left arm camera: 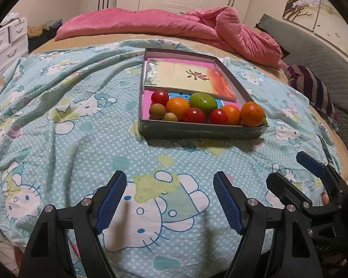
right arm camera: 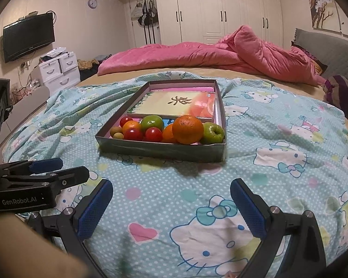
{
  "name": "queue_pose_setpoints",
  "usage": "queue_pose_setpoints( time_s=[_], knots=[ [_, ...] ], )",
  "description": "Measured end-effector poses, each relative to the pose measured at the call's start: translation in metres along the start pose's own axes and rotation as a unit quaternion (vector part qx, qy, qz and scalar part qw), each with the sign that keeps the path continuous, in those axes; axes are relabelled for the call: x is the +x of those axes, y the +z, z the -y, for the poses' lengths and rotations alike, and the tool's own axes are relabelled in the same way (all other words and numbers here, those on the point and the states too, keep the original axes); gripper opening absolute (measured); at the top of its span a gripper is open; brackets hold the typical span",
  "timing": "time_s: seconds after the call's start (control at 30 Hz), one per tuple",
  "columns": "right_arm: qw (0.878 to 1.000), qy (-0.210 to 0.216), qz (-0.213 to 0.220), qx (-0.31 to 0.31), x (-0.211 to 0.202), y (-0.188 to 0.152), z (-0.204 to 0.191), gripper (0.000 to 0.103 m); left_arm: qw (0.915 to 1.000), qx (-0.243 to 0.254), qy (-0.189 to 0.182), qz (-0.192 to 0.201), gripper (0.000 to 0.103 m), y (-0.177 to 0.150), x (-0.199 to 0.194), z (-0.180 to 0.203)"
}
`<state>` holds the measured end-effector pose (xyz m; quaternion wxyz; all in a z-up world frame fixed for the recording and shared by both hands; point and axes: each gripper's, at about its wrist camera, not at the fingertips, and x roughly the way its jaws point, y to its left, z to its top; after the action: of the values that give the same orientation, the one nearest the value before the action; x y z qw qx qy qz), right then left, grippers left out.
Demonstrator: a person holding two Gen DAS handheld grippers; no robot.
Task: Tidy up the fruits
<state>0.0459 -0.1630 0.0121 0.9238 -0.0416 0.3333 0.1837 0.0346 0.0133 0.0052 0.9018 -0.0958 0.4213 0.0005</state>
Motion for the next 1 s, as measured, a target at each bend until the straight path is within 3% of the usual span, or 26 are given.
queue_pose_setpoints(
  time_s=[1.0],
  knots=[
    [1.0, -0.006, 0.005, -0.01, -0.0026, 0.0016, -0.0014, 0.102, 1.0, 0.0, 0.004, 0.004, 0.079, 0.0022, -0.0034, -0.0024]
  ],
)
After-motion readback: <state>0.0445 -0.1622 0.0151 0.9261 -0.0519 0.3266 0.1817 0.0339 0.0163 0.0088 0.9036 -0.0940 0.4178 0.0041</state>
